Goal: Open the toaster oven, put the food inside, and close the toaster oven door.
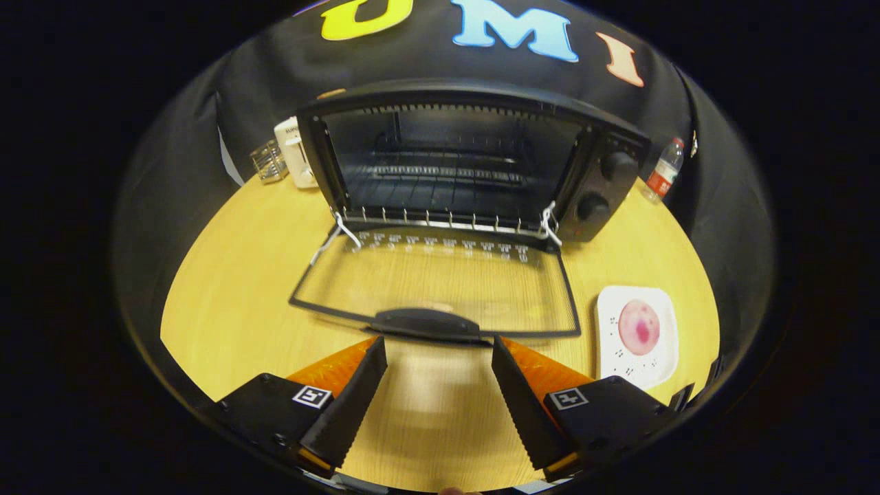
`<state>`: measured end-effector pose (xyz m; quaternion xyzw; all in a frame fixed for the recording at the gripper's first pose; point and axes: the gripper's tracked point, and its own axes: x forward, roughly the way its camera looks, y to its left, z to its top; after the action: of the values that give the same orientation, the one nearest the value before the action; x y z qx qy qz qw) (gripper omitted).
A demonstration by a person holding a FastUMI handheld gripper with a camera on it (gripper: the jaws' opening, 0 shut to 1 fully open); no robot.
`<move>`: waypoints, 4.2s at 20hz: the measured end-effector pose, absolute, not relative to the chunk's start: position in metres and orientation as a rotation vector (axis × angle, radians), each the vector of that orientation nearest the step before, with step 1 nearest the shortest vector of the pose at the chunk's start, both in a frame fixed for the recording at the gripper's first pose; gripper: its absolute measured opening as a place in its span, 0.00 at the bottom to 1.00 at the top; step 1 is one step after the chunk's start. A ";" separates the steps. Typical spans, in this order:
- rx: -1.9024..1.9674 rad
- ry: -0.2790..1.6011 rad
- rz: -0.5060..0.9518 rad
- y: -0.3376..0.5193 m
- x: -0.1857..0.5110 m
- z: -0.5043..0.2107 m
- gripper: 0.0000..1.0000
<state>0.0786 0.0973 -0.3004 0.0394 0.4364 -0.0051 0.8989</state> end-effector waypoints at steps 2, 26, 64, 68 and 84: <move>0.097 0.903 -0.014 0.091 0.069 -0.299 0.98; 0.146 0.884 -0.043 -0.090 0.008 -0.238 0.97; 0.294 1.354 -0.040 -0.199 0.023 -0.358 0.09; 0.270 1.333 0.001 -0.197 0.024 -0.358 0.02; 0.656 1.227 -0.094 -0.181 -0.025 -0.339 0.02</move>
<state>-0.0247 -0.1807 -0.3387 0.3021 0.5648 -0.0434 0.7667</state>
